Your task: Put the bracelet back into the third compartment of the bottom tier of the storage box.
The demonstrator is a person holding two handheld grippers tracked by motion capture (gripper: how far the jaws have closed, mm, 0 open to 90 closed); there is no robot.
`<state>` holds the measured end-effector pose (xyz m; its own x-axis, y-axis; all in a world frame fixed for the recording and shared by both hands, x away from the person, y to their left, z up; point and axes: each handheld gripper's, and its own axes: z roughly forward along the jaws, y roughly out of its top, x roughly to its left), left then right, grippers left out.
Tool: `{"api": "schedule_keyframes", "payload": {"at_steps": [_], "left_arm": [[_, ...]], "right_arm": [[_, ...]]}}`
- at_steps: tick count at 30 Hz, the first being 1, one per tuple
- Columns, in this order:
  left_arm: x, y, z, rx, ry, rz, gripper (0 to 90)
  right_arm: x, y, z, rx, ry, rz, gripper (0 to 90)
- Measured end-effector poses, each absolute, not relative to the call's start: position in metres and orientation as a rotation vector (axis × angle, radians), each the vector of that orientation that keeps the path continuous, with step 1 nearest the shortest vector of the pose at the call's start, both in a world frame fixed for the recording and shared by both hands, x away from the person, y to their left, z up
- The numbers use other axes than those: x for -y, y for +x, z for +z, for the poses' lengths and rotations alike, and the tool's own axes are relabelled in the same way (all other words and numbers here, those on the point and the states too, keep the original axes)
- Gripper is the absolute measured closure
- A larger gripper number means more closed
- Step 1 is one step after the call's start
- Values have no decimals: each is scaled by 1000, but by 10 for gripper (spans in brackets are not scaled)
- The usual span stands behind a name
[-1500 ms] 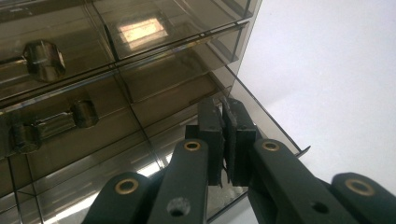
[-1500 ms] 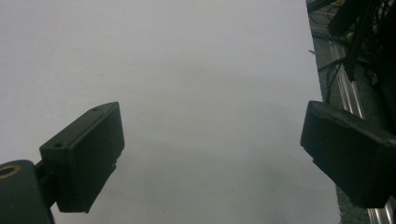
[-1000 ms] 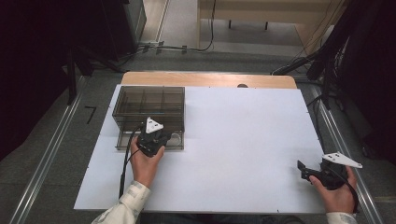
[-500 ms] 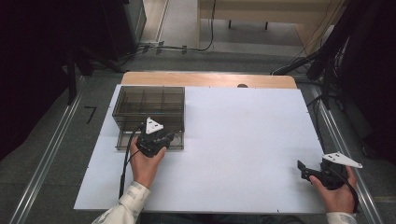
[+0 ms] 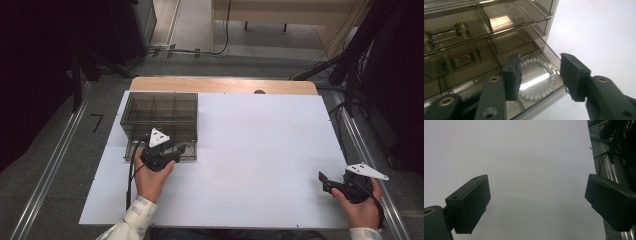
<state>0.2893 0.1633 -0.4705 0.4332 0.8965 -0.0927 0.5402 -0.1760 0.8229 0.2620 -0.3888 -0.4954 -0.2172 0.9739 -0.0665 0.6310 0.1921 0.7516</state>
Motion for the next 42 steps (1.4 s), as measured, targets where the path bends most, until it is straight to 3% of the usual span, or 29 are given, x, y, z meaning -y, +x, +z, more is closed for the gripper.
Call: {"api": "schedule_keyframes", "payload": {"at_steps": [14,42], "left_arm": [[-171,274,-466,-1244,1848,561,266],[-205,239,-474,-1285,1826,584,91]], "right_arm": [[390,261,-495,-1920,1499,816,46],[389,261,-495,-1920,1496,813,46]]}}
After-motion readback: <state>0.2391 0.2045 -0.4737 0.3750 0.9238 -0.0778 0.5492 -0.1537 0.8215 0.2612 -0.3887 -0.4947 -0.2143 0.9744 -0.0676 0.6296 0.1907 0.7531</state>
